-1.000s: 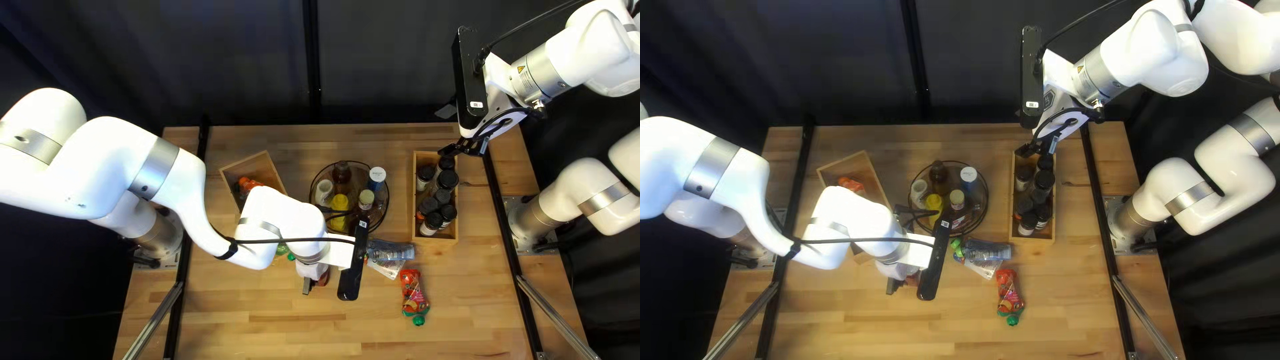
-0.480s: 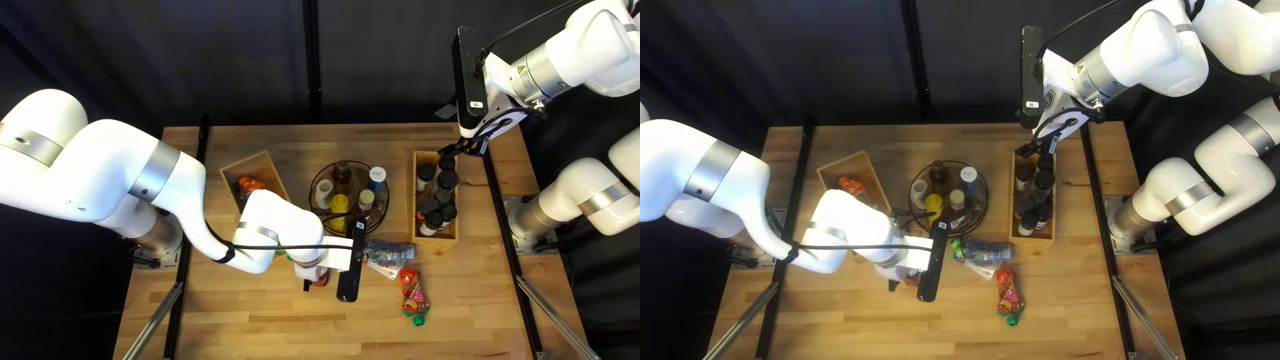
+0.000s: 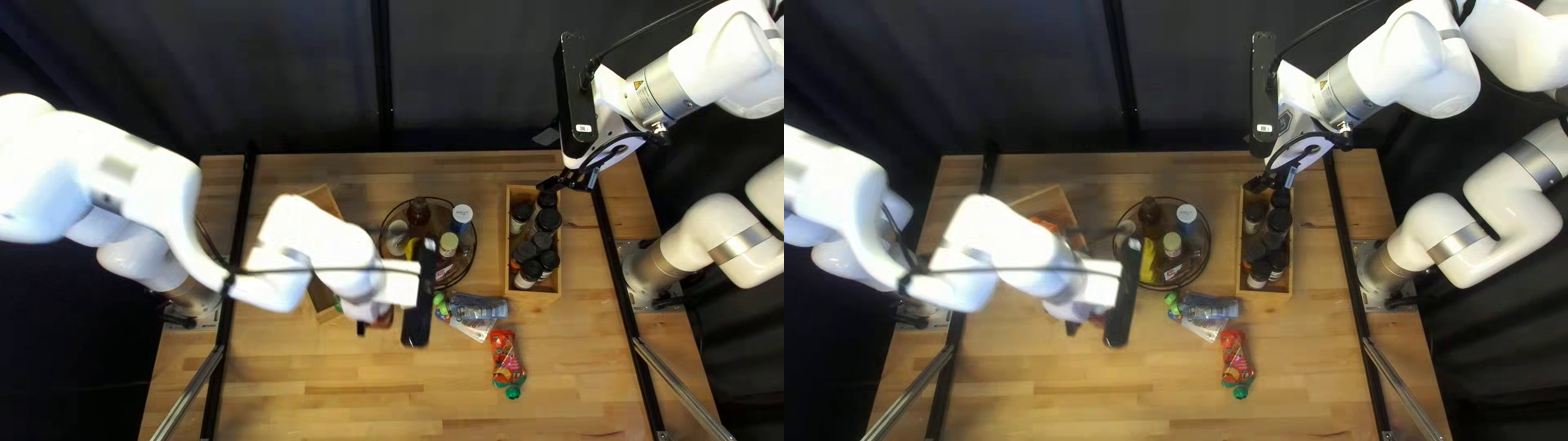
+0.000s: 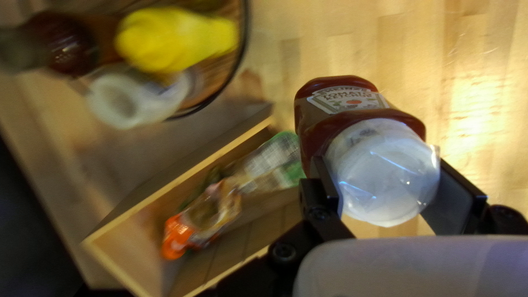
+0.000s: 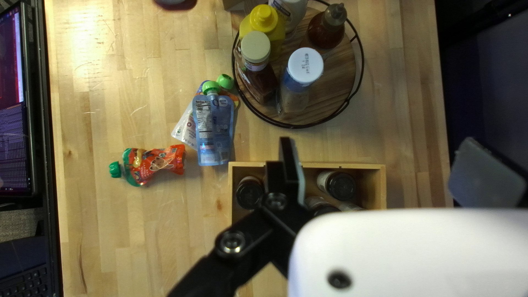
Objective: Separate condiments, baby food and spices and place it in 3 different racks/containers
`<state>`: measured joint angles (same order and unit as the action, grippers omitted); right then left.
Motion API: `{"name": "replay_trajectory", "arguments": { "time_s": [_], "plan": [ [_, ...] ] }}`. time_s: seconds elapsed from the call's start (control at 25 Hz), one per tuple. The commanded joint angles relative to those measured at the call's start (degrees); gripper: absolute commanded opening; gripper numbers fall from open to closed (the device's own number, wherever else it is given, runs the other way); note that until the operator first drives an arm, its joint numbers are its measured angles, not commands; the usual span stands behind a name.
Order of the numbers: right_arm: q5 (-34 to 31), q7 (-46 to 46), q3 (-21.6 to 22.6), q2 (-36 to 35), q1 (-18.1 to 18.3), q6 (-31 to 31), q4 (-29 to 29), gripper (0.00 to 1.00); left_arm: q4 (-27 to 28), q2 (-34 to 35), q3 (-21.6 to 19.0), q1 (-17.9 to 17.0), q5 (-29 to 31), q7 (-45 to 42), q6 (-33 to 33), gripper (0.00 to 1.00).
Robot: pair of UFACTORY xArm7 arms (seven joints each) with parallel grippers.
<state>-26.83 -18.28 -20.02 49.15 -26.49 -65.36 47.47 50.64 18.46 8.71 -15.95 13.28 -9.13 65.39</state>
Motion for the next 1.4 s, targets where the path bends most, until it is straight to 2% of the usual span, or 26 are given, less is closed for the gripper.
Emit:
{"name": "replay_trajectory", "arguments": {
  "time_s": [0.04,0.4,1.04,1.4],
  "plan": [
    [0.00,0.00,0.00,0.00,0.00,0.00,0.00,1.00,-2.32,2.80,2.62,2.52,2.20,1.62,-1.89,0.00],
    [0.00,0.00,0.00,0.00,0.00,0.00,0.00,1.00,-2.01,-1.40,8.73,6.06,3.28,5.72,-8.64,0.00],
    [0.00,0.00,0.00,0.00,0.00,0.00,0.00,1.00,-1.18,-7.44,11.37,6.49,0.45,8.30,-13.23,0.00],
    [0.00,0.00,0.00,0.00,0.00,0.00,0.00,1.00,1.59,-11.56,12.21,5.77,-3.96,12.14,-14.74,0.00]
  ]
}}
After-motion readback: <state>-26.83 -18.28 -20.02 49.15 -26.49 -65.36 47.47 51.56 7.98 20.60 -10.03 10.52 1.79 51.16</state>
